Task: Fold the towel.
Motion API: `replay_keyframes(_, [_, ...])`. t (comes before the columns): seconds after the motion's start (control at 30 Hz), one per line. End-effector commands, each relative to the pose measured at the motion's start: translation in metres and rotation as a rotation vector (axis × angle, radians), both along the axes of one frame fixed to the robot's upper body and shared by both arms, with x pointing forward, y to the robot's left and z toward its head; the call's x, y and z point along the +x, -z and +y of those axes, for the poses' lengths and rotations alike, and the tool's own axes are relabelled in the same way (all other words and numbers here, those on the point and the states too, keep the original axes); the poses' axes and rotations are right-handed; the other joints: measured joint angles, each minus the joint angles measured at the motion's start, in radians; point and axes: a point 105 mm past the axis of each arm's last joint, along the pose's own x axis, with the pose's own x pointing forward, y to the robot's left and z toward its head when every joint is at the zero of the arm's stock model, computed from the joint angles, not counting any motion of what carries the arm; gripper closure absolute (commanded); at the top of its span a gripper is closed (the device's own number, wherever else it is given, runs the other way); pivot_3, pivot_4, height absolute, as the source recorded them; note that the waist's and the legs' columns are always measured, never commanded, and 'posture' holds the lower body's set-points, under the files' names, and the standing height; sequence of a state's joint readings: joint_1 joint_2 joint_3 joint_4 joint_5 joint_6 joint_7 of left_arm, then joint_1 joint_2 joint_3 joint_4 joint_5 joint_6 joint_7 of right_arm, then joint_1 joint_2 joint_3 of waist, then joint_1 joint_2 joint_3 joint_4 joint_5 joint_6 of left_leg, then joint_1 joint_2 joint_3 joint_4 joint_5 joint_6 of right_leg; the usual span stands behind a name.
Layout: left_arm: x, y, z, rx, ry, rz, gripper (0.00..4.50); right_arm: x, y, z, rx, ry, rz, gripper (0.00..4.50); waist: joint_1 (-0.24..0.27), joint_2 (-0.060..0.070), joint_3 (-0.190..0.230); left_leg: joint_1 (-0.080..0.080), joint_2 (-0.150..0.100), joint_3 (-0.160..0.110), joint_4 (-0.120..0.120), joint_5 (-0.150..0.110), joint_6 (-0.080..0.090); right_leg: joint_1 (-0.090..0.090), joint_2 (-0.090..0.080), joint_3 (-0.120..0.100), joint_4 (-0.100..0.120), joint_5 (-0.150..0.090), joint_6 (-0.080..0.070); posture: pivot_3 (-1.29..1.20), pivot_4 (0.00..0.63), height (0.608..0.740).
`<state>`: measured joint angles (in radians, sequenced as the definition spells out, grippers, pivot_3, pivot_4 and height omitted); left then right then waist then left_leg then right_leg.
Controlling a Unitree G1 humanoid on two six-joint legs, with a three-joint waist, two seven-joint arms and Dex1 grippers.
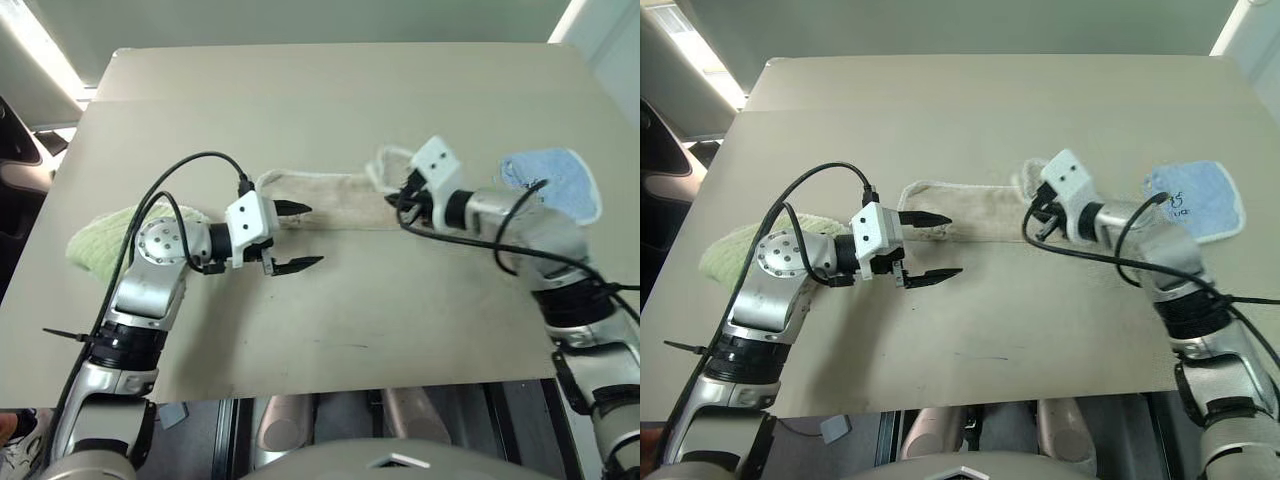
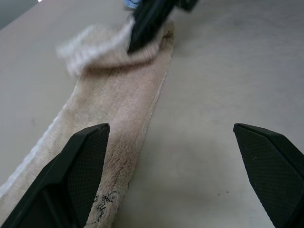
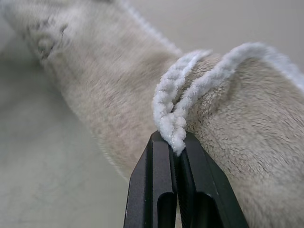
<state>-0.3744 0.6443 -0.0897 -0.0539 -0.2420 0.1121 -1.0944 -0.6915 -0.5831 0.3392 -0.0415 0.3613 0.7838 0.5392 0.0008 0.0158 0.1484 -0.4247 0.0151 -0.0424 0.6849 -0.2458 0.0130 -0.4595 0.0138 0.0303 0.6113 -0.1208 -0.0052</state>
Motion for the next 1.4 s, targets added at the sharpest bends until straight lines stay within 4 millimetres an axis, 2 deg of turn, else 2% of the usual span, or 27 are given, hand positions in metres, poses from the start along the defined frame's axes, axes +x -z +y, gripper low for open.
replay_keyframes(0.03, [-0.005, -0.009, 0.003, -0.031, -0.023, -0.031, 0.00, 0.004, -0.014, -0.002, 0.014, -0.009, -0.060, 4.43, 0.000, 0.000, 0.000, 0.000, 0.000, 0.000, 0.000, 0.000, 0.000, 0.000, 0.000, 0.000, 0.000, 0.000, 0.000, 0.00, 0.150, 0.735])
replay_keyframes(0.07, [-0.006, -0.009, 0.004, -0.034, -0.031, -0.027, 0.00, 0.003, -0.014, -0.003, 0.021, -0.007, -0.055, 3.98, -0.001, 0.000, 0.000, 0.000, 0.000, 0.000, 0.000, 0.000, 0.000, 0.000, 0.000, 0.000, 0.000, 0.000, -0.001, 0.00, 0.150, 0.735])
replay_keyframes(0.13, [-0.008, -0.008, 0.005, -0.046, -0.044, -0.018, 0.00, 0.003, -0.015, -0.005, 0.031, -0.007, -0.052, 3.48, -0.001, 0.000, 0.000, 0.000, 0.000, 0.000, 0.000, 0.000, 0.000, 0.000, 0.000, 0.000, 0.000, -0.002, -0.003, 0.00, 0.150, 0.735])
replay_keyframes(0.3, [-0.011, -0.015, 0.005, -0.157, -0.096, 0.019, 0.00, -0.006, -0.034, -0.007, 0.128, -0.036, -0.085, 1.78, -0.001, 0.000, 0.000, 0.001, 0.000, 0.000, 0.000, 0.001, -0.001, 0.001, 0.000, 0.000, 0.001, -0.002, -0.008, 0.00, 0.150, 0.735])
replay_keyframes(0.4, [-0.013, -0.024, 0.006, -0.280, -0.147, 0.067, 0.00, -0.020, -0.052, -0.010, 0.222, -0.081, -0.093, 1.78, -0.002, 0.000, 0.000, 0.001, 0.000, 0.001, 0.000, 0.001, -0.001, 0.001, 0.000, 0.000, 0.000, -0.003, -0.008, 0.00, 0.150, 0.735])
replay_keyframes(0.47, [-0.014, -0.026, 0.006, -0.298, -0.158, 0.079, 0.00, -0.022, -0.054, -0.010, 0.234, -0.083, -0.093, 1.78, -0.002, 0.000, 0.000, 0.001, 0.000, 0.001, 0.000, 0.002, -0.001, 0.002, 0.000, 0.000, 0.000, -0.004, -0.009, 0.00, 0.150, 0.735])
replay_keyframes(0.5, [-0.015, -0.028, 0.007, -0.360, -0.181, 0.114, 0.00, -0.017, -0.060, -0.016, 0.271, -0.045, -0.102, 1.78, -0.003, 0.000, 0.000, 0.001, 0.000, 0.001, 0.000, 0.002, -0.001, 0.002, 0.000, 0.000, 0.000, -0.004, -0.009, 0.00, 0.150, 0.735])
replay_keyframes(0.6, [-0.013, -0.025, 0.007, -0.599, -0.284, 0.268, 0.00, 0.015, -0.052, -0.042, 0.278, 0.147, -0.129, 2.40, -0.004, 0.000, 0.000, 0.008, 0.000, 0.001, 0.000, 0.002, -0.001, 0.009, 0.000, 0.000, -0.001, -0.004, -0.009, 0.00, 0.150, 0.735])
replay_keyframes(0.8, [-0.004, -0.006, -0.002, -0.758, -0.477, 0.467, 0.00, 0.045, -0.027, -0.039, 0.260, 0.200, -0.153, 4.48, -0.005, 0.000, 0.000, 0.013, 0.000, 0.001, -0.001, 0.002, -0.001, 0.013, 0.000, 0.001, 0.000, -0.004, -0.008, 0.00, 0.150, 0.735])
replay_keyframes(0.9, [-0.001, -0.002, 0.002, -0.879, -0.587, 0.557, 0.00, 0.050, -0.003, -0.037, 0.216, 0.190, -0.107, 4.48, -0.005, 0.000, 0.000, 0.013, 0.000, 0.001, -0.001, 0.003, -0.001, 0.013, 0.000, 0.001, -0.001, -0.002, -0.007, 0.00, 0.150, 0.735])
replay_keyframes(1.03, [-0.003, 0.001, 0.002, -0.938, -0.659, 0.621, 0.00, 0.046, 0.030, -0.039, 0.153, 0.172, -0.035, 4.48, -0.003, 0.000, 0.000, 0.013, 0.000, 0.001, -0.002, 0.003, -0.002, 0.013, 0.000, 0.000, -0.001, -0.003, -0.006, 0.00, 0.150, 0.735])
replay_keyframes(1.13, [-0.004, 0.006, 0.002, -0.953, -0.710, 0.666, 0.00, 0.043, 0.042, -0.041, 0.118, 0.167, -0.025, 4.48, -0.002, 0.000, 0.000, 0.013, 0.000, 0.001, -0.002, 0.003, -0.002, 0.014, 0.000, 0.000, -0.001, -0.003, -0.007, 0.00, 0.150, 0.735])
replay_keyframes(1.2, [-0.004, 0.010, 0.003, -0.963, -0.741, 0.697, 0.00, 0.044, 0.039, -0.041, 0.133, 0.167, -0.044, 4.48, -0.002, 0.000, 0.000, 0.017, 0.000, 0.001, -0.002, 0.003, -0.002, 0.018, 0.000, 0.000, -0.002, -0.005, -0.009, 0.00, 0.150, 0.735])
replay_keyframes(1.3, [-0.001, 0.016, 0.006, -0.998, -0.820, 0.752, 0.00, 0.047, 0.011, -0.038, 0.198, 0.153, -0.145, 4.48, -0.003, 0.000, 0.000, 0.025, 0.000, 0.001, -0.002, 0.002, -0.002, 0.026, 0.000, 0.001, -0.003, -0.006, -0.008, 0.00, 0.150, 0.735])
replay_keyframes(1.33, [0.000, 0.017, 0.007, -1.011, -0.837, 0.765, 0.00, 0.046, 0.003, -0.037, 0.214, 0.146, -0.170, 4.48, -0.003, 0.000, 0.000, 0.026, 0.000, 0.001, -0.002, 0.002, -0.002, 0.027, 0.000, 0.001, -0.002, -0.010, -0.002, 0.00, 0.150, 0.735])
replay_keyframes(1.4, [0.005, 0.019, 0.015, -1.092, -0.902, 0.811, 0.00, 0.041, -0.024, -0.033, 0.246, 0.094, -0.261, 4.48, -0.003, 0.000, 0.000, 0.025, 0.000, 0.001, -0.002, 0.003, -0.002, 0.027, 0.000, 0.001, -0.002, -0.011, -0.001, 0.00, 0.150, 0.735])
